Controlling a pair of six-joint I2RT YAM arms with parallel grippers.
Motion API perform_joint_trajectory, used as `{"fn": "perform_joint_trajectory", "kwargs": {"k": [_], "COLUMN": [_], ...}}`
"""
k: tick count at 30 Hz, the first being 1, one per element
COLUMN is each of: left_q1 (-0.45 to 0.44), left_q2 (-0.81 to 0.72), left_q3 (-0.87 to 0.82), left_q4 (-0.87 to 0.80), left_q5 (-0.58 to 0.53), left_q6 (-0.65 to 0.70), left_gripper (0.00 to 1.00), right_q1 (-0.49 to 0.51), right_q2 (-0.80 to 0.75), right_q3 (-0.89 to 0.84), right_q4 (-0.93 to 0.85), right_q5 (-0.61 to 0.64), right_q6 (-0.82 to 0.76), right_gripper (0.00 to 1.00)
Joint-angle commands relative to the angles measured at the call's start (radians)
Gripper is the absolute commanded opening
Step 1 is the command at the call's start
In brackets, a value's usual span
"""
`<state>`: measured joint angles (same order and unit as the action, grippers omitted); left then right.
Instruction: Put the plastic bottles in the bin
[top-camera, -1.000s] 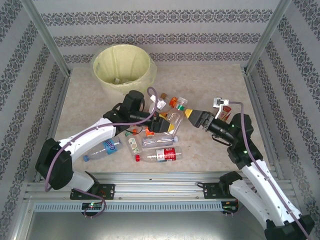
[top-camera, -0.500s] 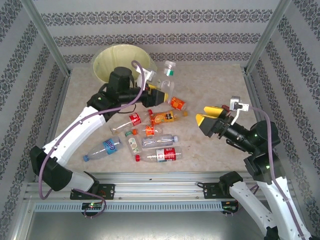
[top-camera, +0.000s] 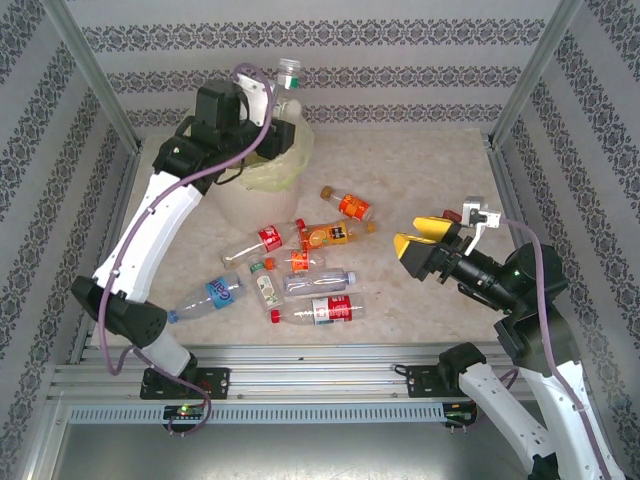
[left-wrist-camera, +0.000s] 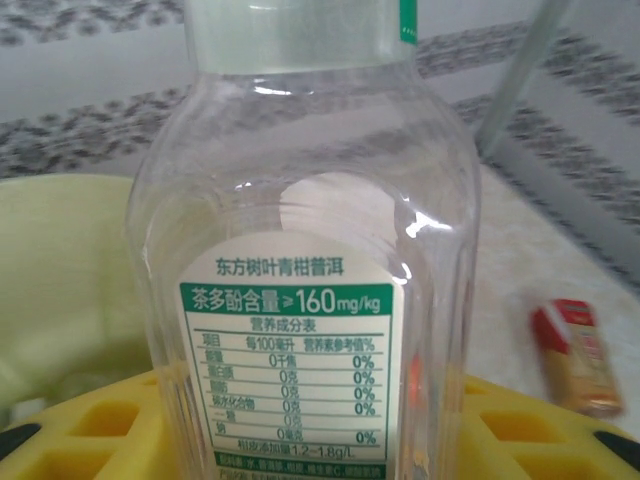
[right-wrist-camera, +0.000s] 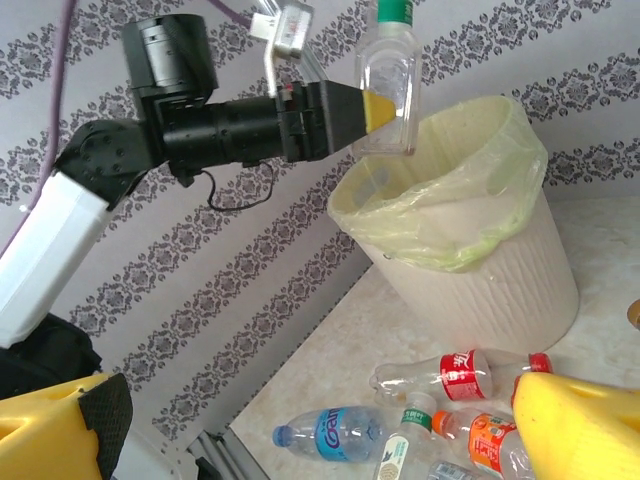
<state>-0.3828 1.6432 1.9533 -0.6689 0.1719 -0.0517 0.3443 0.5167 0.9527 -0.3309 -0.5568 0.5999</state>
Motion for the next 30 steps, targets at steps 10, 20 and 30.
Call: {"fn": "perform_joint_trajectory", "kwargs": {"k": [10, 20, 30], "left_q1": [0.112, 0.126, 0.14], "left_q2": [0.179, 0.201, 0.207], "left_q3": [0.175, 0.146, 0.15], "left_q4": [-0.215, -0.273, -0.322], "left_q5": [-0.132, -0.213, -0.293], "left_q6": [0.056, 0.015, 0.009], "left_gripper": [0.48, 0.51, 0.59], "right_q1": [0.001, 0.001, 0.002], "right_q2": [-0.007, -0.003, -0.009], "right_q3": [0.034, 0.026, 0.013], "right_q4": [-0.049, -0.055, -0.059], "right_q5": [0.04, 0.044, 0.044], "right_q6": [-0.029, -0.026, -0.012], "right_gripper": [0.98, 0.98, 0.98]}}
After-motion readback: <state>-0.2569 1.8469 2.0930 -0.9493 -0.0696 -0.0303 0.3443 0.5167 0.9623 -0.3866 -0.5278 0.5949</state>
